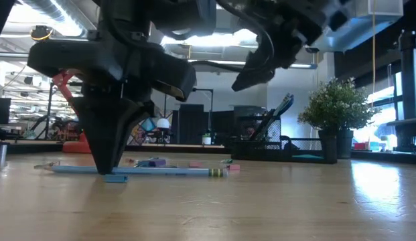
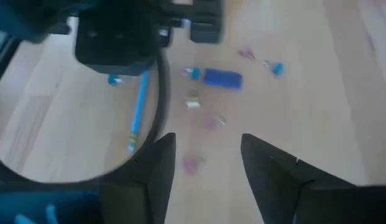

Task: Pick and place office supplies into organizer
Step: Put the blue pencil into the black desk organizer

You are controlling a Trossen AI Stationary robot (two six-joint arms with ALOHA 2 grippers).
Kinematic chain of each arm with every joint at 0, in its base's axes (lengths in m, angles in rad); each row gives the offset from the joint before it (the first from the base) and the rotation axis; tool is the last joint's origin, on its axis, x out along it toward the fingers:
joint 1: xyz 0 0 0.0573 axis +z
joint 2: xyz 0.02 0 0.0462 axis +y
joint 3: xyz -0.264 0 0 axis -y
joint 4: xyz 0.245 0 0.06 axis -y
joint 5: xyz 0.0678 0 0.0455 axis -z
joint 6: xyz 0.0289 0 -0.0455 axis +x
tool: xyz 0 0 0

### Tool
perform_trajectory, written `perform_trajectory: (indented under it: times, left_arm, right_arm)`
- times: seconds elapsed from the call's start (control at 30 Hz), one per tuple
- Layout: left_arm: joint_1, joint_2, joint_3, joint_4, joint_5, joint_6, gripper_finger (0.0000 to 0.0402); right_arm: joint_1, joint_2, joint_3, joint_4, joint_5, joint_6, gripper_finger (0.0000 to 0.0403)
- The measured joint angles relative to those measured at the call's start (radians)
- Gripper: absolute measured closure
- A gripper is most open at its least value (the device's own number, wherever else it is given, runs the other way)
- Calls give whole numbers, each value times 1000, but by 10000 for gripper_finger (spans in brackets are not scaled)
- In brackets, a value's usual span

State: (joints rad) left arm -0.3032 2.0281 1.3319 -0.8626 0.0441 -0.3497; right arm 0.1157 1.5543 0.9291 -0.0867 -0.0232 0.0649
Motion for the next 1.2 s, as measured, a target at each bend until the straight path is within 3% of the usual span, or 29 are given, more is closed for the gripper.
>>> perform_trajectory:
  times: [0.17, 0.3, 0.43, 0.7, 1.2]
  left_arm:
    - [0, 0, -2, 19, -7, 23, 373]
    - [0, -1, -4, 32, -12, 24, 374]
    - [1, -2, -4, 50, -16, 24, 374]
    - [15, -3, -5, 96, -19, 6, 374]
    - [46, 0, -3, 184, -18, -6, 375]
  right_arm:
    - [138, 1, -205, 373, 247, 90, 216]
    - [235, 1, -323, 610, 360, 114, 216]
    - [295, 1, -375, 704, 371, 117, 216]
    - [343, 37, -396, 719, 368, 141, 216]
    - [367, 380, -342, 1008, 372, 99, 216]
